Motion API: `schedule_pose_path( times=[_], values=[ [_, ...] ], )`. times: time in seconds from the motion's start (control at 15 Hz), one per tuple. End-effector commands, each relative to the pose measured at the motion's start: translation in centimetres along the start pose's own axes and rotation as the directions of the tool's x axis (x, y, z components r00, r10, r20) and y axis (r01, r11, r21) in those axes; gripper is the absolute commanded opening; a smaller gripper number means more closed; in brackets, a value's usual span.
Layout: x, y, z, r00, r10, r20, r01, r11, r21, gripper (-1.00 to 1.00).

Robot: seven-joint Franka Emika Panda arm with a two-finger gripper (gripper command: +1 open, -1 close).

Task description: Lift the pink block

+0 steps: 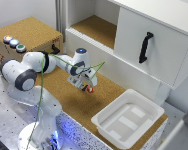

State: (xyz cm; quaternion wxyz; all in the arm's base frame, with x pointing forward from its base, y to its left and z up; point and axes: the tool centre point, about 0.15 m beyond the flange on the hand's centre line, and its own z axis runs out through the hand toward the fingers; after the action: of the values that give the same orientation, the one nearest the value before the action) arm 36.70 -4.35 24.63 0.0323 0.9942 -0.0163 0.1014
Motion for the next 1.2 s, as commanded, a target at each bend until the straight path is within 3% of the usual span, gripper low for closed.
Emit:
schedule_pose_path(
  times=[0.0,0.33,0.4,0.47,0.6,1.13],
  values=[
    [4.6,0.7,3.8,0.998,-0.015,0.054,0.009,0.994,0.110,1.00],
    [6.0,0.1,4.8,0.996,0.043,0.082,-0.053,0.990,0.130,1.00],
    [6.1,-0.3,4.9,0.994,0.053,0.100,-0.064,0.992,0.109,1.00],
    [6.1,-0.8,4.9,0.991,0.060,0.117,-0.069,0.995,0.073,-1.00],
    [5.5,-1.1,4.6,0.989,0.059,0.135,-0.066,0.997,0.050,-1.00],
    [2.0,-0.8,4.4,0.980,0.085,0.183,-0.095,0.994,0.051,-1.00]
  ],
)
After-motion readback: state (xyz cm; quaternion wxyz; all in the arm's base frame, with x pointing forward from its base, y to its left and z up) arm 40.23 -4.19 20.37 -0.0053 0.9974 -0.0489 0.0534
